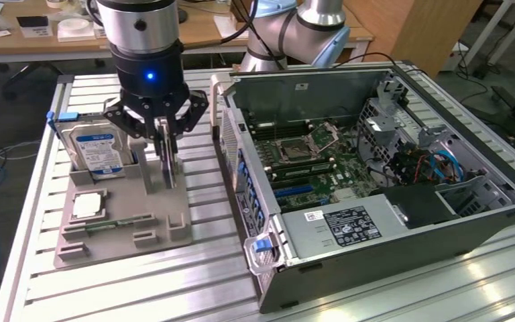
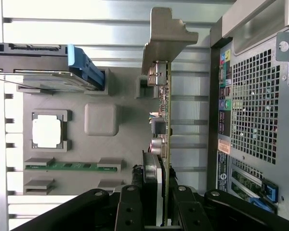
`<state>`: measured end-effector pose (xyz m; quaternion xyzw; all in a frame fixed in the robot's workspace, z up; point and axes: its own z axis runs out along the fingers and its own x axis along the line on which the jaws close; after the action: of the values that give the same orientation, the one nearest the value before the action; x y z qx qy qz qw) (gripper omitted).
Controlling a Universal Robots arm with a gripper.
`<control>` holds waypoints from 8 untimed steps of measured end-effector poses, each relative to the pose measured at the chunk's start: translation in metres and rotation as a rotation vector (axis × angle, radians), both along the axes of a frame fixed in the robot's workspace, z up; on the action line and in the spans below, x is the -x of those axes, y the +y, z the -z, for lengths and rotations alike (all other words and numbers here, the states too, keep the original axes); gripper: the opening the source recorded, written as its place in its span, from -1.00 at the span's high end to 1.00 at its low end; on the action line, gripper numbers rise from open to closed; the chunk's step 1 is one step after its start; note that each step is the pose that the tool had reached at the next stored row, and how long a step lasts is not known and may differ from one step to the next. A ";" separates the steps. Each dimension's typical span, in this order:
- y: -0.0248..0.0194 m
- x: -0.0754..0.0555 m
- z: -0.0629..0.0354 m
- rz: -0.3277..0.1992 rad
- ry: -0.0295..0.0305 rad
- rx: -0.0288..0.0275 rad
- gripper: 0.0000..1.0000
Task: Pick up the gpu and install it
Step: 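Pick up the gpu and move the gpu toward the slot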
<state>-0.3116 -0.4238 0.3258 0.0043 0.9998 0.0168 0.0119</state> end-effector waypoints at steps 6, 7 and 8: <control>0.0000 0.000 -0.0017 0.000 -0.0001 0.0006 0.44; 0.0000 0.000 -0.0020 0.000 -0.0001 0.0007 0.44; 0.0000 0.000 -0.0022 0.000 -0.0002 0.0007 0.44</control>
<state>-0.3115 -0.4238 0.3280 0.0043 0.9998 0.0165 0.0120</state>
